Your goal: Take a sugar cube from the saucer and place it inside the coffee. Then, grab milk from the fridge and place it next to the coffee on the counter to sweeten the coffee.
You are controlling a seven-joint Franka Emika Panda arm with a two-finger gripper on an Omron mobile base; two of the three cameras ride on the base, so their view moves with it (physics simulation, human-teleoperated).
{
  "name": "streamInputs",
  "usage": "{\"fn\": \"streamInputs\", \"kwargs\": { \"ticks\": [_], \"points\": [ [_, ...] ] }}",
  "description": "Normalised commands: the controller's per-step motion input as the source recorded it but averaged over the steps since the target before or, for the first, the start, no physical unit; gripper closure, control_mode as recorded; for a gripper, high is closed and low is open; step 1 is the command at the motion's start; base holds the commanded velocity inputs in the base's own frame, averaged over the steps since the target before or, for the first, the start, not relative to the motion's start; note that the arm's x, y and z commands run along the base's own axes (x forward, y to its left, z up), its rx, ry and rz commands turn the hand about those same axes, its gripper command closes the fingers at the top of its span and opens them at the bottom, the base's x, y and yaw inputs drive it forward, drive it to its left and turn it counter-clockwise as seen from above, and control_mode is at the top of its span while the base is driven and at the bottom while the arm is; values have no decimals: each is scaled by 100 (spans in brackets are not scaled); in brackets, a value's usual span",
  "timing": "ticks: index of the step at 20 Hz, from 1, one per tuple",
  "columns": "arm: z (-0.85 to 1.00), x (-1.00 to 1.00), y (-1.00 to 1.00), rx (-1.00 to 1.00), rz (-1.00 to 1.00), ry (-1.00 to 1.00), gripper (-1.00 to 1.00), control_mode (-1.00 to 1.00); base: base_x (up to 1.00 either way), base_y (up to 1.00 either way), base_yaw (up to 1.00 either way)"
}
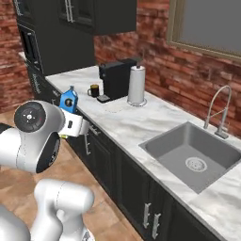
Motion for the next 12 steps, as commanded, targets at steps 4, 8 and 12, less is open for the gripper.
{"fn": "streamInputs", "kwargs": {
  "ticks": [4,8,12],
  "points": [
    [0,0,0,0,0,0,100,100,100,100,-5],
    [0,0,0,0,0,0,100,100,100,100,-9],
    [0,0,0,0,0,0,100,100,100,100,-17]
  ]
}}
